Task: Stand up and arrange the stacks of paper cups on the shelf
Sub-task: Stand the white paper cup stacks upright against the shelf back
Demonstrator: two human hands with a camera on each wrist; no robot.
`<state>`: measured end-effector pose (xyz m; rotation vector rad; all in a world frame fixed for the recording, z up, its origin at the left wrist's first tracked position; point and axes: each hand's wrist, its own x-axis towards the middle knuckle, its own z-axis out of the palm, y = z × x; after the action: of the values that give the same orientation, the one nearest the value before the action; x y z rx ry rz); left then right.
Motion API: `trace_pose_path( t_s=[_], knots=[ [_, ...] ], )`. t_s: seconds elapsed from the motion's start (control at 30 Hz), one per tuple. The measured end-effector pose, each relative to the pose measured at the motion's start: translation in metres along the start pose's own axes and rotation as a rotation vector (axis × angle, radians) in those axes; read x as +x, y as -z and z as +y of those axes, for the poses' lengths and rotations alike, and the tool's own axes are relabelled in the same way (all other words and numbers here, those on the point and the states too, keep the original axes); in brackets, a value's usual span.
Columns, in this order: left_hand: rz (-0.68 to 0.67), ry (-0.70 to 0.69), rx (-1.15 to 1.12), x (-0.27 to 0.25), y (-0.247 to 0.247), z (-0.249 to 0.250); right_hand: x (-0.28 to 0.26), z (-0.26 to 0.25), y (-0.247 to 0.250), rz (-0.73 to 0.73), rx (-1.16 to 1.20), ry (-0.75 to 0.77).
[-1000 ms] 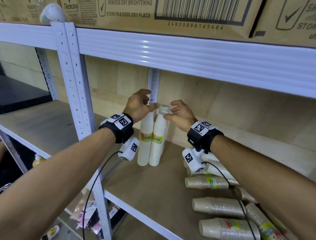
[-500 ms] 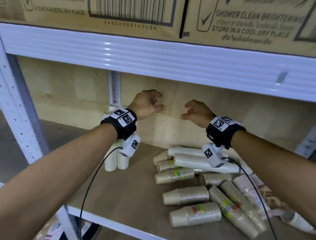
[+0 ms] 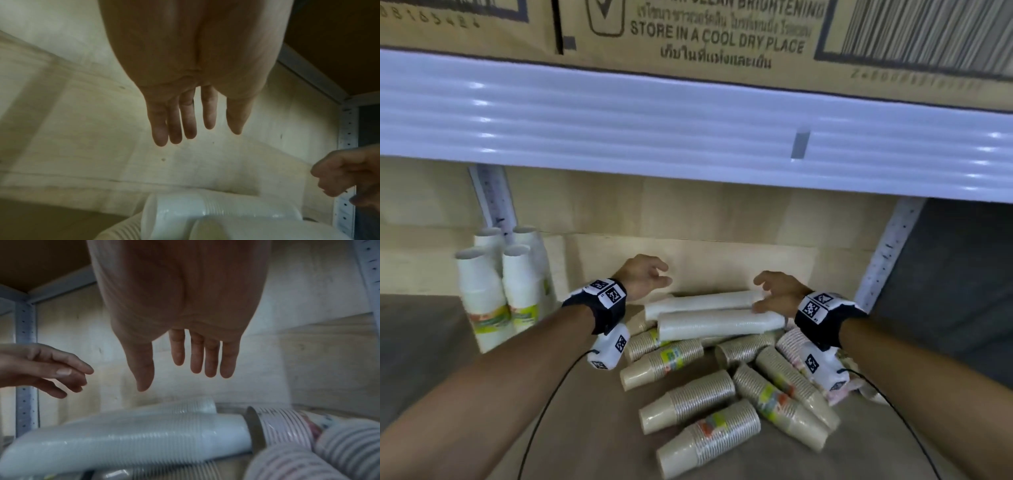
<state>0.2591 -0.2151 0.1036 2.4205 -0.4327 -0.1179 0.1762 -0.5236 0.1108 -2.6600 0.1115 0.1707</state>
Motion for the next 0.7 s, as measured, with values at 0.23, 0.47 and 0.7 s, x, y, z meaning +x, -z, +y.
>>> trace_pose_path(
  t_s=[0.23, 0.47, 0.7],
  knots=[
    [-0.174, 0.052, 0.094, 0.013, -0.018, -0.016, 0.009, 0.029, -0.017, -0.069, -0.041, -0.015],
    [-0.296, 0.076, 0.219, 0.016, -0.029, -0.02, 0.02, 0.036, -0.03, -0.097, -0.083, 0.002],
    [-0.275, 0.053, 0.236, 0.018, -0.037, -0.027, 0.032, 0.042, -0.04, -0.115, -0.141, 0.049]
  ],
)
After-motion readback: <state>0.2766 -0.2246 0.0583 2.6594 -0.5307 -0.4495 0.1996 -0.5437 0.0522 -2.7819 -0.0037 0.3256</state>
